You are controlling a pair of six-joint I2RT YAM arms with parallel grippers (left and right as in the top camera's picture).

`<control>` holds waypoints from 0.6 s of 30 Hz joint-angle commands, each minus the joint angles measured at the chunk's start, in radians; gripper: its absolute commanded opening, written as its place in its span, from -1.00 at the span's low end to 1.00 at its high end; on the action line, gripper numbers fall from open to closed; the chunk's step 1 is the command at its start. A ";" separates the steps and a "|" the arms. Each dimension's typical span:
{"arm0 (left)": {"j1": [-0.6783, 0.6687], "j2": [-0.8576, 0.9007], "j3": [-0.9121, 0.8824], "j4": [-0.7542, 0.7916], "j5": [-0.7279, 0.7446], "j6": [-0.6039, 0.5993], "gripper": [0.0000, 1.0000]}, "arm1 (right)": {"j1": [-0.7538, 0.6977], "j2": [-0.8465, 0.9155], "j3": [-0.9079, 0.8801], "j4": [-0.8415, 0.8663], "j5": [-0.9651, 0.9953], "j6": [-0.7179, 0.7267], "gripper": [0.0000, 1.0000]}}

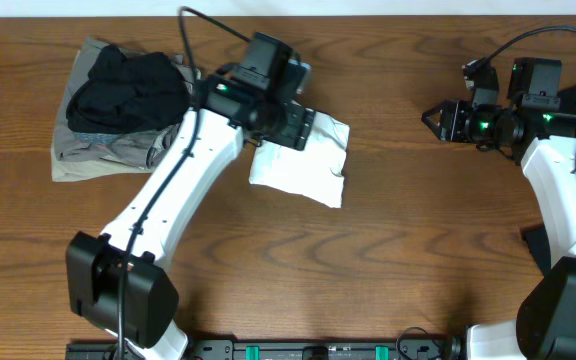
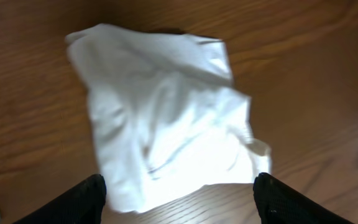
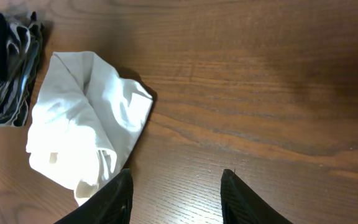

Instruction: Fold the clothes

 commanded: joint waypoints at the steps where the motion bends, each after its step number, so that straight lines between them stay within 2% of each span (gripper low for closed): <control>1: 0.029 0.081 -0.046 -0.004 0.043 0.009 0.56 | 0.000 0.005 0.001 -0.001 -0.004 -0.004 -0.13; 4: 0.038 0.157 -0.052 0.000 0.136 0.008 0.54 | 0.000 0.005 0.001 -0.001 -0.004 -0.004 -0.12; 8: 0.038 0.234 -0.052 0.011 0.270 -0.002 0.25 | 0.000 0.005 0.001 -0.005 -0.004 -0.004 -0.12; 11: 0.038 0.257 -0.052 0.023 0.322 -0.008 -0.17 | 0.000 0.005 0.001 -0.008 -0.004 -0.004 -0.12; 12: 0.038 0.257 -0.052 0.032 0.333 -0.010 -0.38 | 0.000 0.005 0.001 -0.008 -0.004 -0.004 -0.11; 15: 0.038 0.248 -0.046 0.090 0.380 -0.010 -0.74 | 0.000 0.005 0.001 -0.007 -0.003 -0.005 -0.11; 18: 0.038 0.247 -0.016 0.143 0.414 -0.033 -0.80 | 0.000 0.005 0.001 -0.007 -0.003 -0.005 -0.11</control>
